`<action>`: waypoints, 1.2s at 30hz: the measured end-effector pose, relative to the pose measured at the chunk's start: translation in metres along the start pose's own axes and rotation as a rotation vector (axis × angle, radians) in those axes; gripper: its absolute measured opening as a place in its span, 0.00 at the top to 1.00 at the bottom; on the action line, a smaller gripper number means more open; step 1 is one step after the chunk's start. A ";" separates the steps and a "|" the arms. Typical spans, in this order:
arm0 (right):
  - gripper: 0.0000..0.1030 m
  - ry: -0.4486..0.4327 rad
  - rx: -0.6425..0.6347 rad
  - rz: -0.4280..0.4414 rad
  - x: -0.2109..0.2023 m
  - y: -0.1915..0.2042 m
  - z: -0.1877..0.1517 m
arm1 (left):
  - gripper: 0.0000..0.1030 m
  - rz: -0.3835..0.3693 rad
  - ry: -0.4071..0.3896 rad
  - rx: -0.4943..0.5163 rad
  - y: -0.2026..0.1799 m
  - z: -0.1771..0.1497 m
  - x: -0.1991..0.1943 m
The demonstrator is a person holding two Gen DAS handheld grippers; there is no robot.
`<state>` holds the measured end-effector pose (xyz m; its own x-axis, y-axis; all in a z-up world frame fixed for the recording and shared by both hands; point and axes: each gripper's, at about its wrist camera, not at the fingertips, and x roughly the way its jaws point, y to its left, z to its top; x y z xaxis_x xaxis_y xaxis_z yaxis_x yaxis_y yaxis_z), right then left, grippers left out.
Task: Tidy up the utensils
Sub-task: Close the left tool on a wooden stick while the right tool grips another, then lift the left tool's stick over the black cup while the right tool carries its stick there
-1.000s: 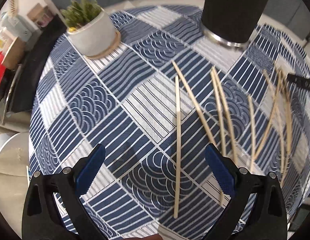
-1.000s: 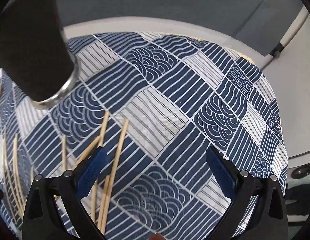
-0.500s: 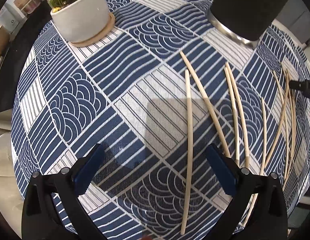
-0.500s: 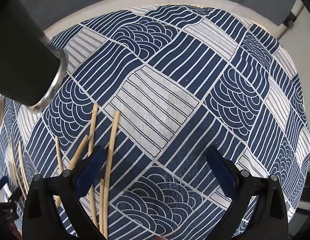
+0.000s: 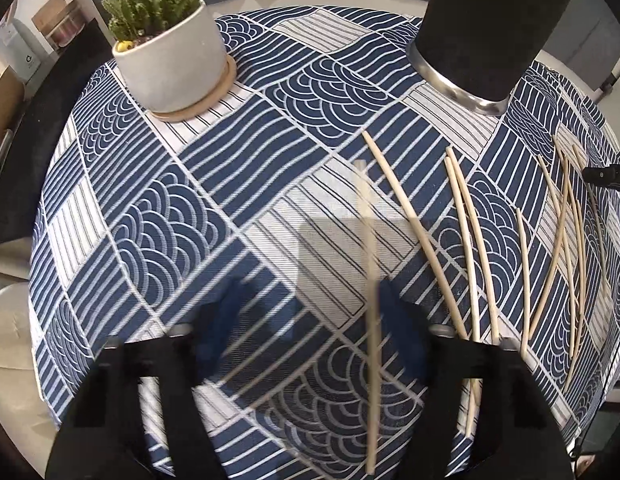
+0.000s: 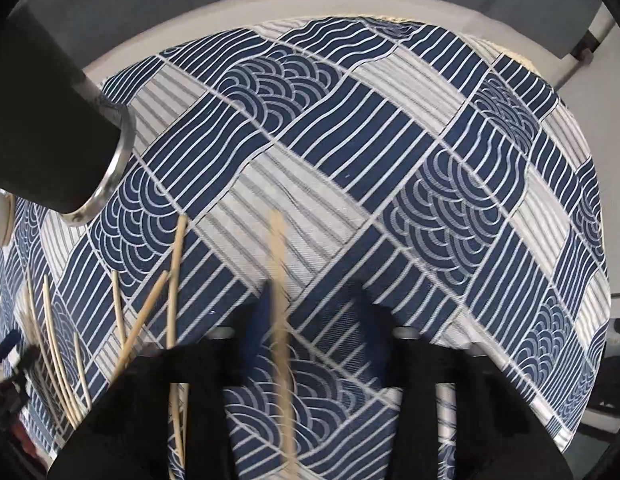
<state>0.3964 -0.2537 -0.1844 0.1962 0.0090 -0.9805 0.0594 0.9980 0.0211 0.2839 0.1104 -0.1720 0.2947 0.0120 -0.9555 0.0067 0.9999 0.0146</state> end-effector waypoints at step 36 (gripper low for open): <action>0.96 -0.388 -0.003 0.217 -0.141 -0.015 -0.007 | 0.97 -0.045 -0.123 -0.009 0.021 0.016 -0.084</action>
<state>0.3612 -0.2691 -0.0475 0.5568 0.1945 -0.8075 -0.0263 0.9758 0.2169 0.2743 0.1300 -0.0864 0.4095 -0.0337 -0.9117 0.0143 0.9994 -0.0305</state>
